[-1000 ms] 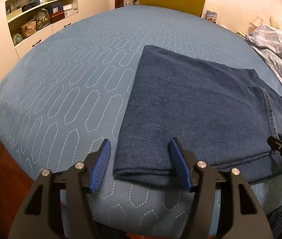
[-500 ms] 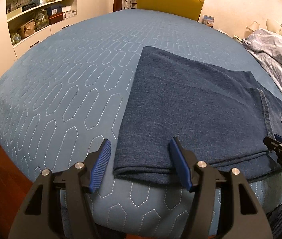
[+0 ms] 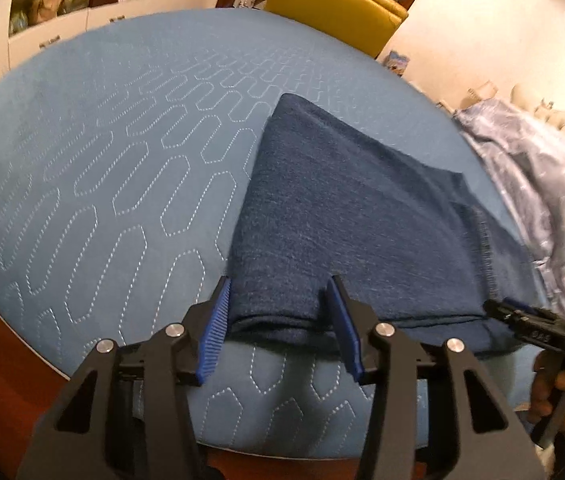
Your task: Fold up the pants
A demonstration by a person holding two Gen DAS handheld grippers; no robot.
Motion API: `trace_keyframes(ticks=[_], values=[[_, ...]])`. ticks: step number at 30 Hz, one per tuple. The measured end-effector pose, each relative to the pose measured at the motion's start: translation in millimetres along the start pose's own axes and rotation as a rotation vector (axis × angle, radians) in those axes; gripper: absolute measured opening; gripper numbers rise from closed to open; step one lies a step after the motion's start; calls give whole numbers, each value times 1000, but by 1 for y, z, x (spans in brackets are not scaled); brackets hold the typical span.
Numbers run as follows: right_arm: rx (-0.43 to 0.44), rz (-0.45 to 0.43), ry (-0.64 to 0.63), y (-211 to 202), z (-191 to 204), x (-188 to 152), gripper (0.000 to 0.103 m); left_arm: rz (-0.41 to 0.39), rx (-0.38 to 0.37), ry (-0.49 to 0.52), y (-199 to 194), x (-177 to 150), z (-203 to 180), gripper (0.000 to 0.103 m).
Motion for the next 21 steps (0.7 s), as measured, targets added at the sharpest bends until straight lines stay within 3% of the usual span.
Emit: trace_keyframes(ticks=[4,7,10,11,13,16,21], values=[[-46,-8,-30,-9,3,1,76,19,-114,-185,-2,4,17,47],[-114,-58,-79,-29,14,17,75,39,-163,-264,-1,3,25,47],[-16,-108,-114,-50,51,48,75,51,-208,-368,2,3,33,41],[19,-122,-123,-56,67,59,75,58,-204,-385,4,2,36,28],[115,-98,-139,-56,104,79,75,65,-225,-416,4,1,41,24],[175,-36,-208,-44,150,97,75,47,-234,-390,-2,4,35,21],[253,139,-278,-3,233,121,75,-7,-164,-262,-15,16,11,19]])
Point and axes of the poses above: each gripper's, at about its wrist camera, not at the fingertips, and y roughly the way its jaws point, z to its left, x to its top, the point moved 6 cm from there along y, roughly the way its jaws point, and after that the axes turned 11 degrees about -z, right-handed, at the moved point
